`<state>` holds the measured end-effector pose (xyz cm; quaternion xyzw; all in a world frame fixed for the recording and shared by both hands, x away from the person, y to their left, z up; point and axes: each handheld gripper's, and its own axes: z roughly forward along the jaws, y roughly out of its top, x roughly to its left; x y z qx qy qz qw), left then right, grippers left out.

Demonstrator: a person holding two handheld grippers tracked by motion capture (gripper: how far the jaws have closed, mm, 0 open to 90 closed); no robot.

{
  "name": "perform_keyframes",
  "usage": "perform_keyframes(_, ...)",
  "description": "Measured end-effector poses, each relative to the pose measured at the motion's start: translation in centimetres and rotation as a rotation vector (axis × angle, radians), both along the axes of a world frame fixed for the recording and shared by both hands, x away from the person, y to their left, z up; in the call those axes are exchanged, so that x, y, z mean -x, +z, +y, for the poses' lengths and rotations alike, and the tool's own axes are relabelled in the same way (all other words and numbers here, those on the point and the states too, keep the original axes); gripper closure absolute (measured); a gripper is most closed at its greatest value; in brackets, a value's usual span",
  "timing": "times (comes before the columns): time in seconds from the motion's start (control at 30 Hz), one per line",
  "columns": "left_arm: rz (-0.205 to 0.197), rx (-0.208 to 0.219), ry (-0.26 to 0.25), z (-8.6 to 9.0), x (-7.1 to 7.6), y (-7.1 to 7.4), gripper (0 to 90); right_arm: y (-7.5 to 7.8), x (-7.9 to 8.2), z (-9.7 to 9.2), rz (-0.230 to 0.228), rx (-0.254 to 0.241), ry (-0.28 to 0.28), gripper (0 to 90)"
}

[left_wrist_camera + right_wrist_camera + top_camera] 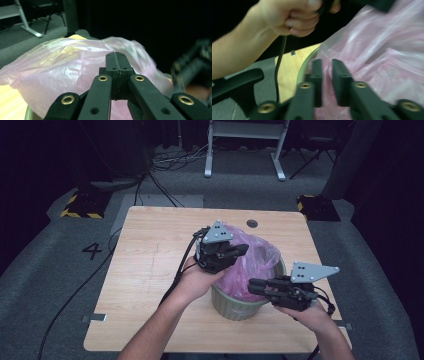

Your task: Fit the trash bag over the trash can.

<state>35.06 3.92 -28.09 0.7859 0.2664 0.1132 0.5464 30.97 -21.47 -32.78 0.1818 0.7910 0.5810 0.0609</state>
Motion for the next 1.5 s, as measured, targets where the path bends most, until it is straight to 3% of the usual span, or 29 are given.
perform_keyframes(0.07, 0.002, -0.001, -0.02, 0.4, 0.3, -0.1, 90.0, 0.8, 0.0, -1.8, 0.0, -0.06, -0.027, 61.8)
perform_keyframes(0.2, -0.002, -0.007, -0.03, 1.0, 1.2, -0.4, 90.0, 1.7, -0.3, -3.4, -0.004, -0.102, -0.082, 55.3)
perform_keyframes(0.23, -0.008, -0.013, -0.046, 1.2, 1.5, -0.6, 90.0, 2.3, -0.6, -4.3, -0.013, -0.129, -0.138, 48.3)
perform_keyframes(0.27, -0.008, -0.013, -0.046, 1.2, 1.5, -0.6, 90.0, 2.3, -0.6, -4.3, -0.013, -0.129, -0.138, 48.3)
perform_keyframes(0.37, -0.02, -0.005, -0.057, 1.2, 2.0, -0.5, 90.0, 2.7, -2.1, -4.9, 0.002, -0.081, -0.283, 39.9)
perform_keyframes(0.43, -0.02, -0.007, -0.062, 1.2, 2.2, -0.4, 90.0, 2.7, -2.4, -4.9, 0.011, -0.067, -0.302, 37.1)
perform_keyframes(0.47, -0.023, -0.006, -0.061, 1.2, 2.2, -0.5, 90.0, 2.4, -3.4, -4.9, 0.053, -0.059, -0.342, 34.1)
perform_keyframes(0.57, -0.023, -0.004, -0.064, 1.1, 2.2, -0.5, 90.0, 2.1, -3.9, -4.9, 0.075, -0.065, -0.357, 31.9)
perform_keyframes(0.63, -0.025, -0.007, -0.064, 1.2, 2.2, -0.7, 90.0, 1.8, -4.7, -4.5, 0.125, -0.058, -0.354, 29.5)
perform_keyframes(0.7, -0.023, -0.001, -0.068, 1.2, 2.2, -0.8, 90.0, 1.7, -4.9, -4.2, 0.145, -0.053, -0.337, 40.5)
perform_keyframes(0.77, -0.024, 0.002, -0.06, 1.4, 2.3, -1.0, 90.0, 1.6, -4.7, -3.9, 0.136, -0.046, -0.318, 61.7)
perform_keyframes(0.8, -0.02, 0.002, -0.062, 1.5, 2.3, -1.1, 90.0, 1.6, -4.7, -3.9, 0.136, -0.046, -0.318, 61.7)
perform_keyframes(0.83, -0.021, 0.001, -0.051, 1.7, 2.3, -1.1, 90.0, 1.5, -4.5, -3.8, 0.127, -0.027, -0.317, 75.5)
perform_keyframes(0.9, -0.014, 0.02, -0.031, 2.7, 2.5, -1.4, 90.0, 1.5, -4.1, -4.2, 0.118, -0.015, -0.323, 84.5)
perform_keyframes(1.1, 0.001, 0.019, 0.03, 5.1, 2.6, -2.2, 90.0, 1.4, -3.6, -6.1, 0.104, -0.031, -0.386, 89.4)
perform_keyframes(1.23, 0.018, 0.044, 0.052, 6.6, 2.6, -2.9, 90.0, 1.1, -3.0, -7.3, 0.089, -0.02, -0.418, 90.0)
perform_keyframes(1.27, 0.024, 0.058, 0.041, 6.8, 2.8, -3.0, 90.0, 1.1, -3.0, -7.5, 0.095, -0.037, -0.419, 89.0)
perform_keyframes(1.3, 0.008, 0.047, 0.031, 6.5, 3.2, -3.0, 90.0, 1.2, -2.9, -7.5, 0.106, -0.057, -0.412, 82.3)
perform_keyframes(1.33, 0.008, 0.047, 0.031, 6.5, 3.2, -3.0, 90.0, 1.2, -2.9, -7.5, 0.106, -0.057, -0.412, 82.3)
perform_keyframes(1.5, -0.022, 0.029, -0.017, 4.8, 3.9, -2.3, 90.0, 2.2, -3.2, -6.2, 0.124, -0.13, -0.377, 45.9)
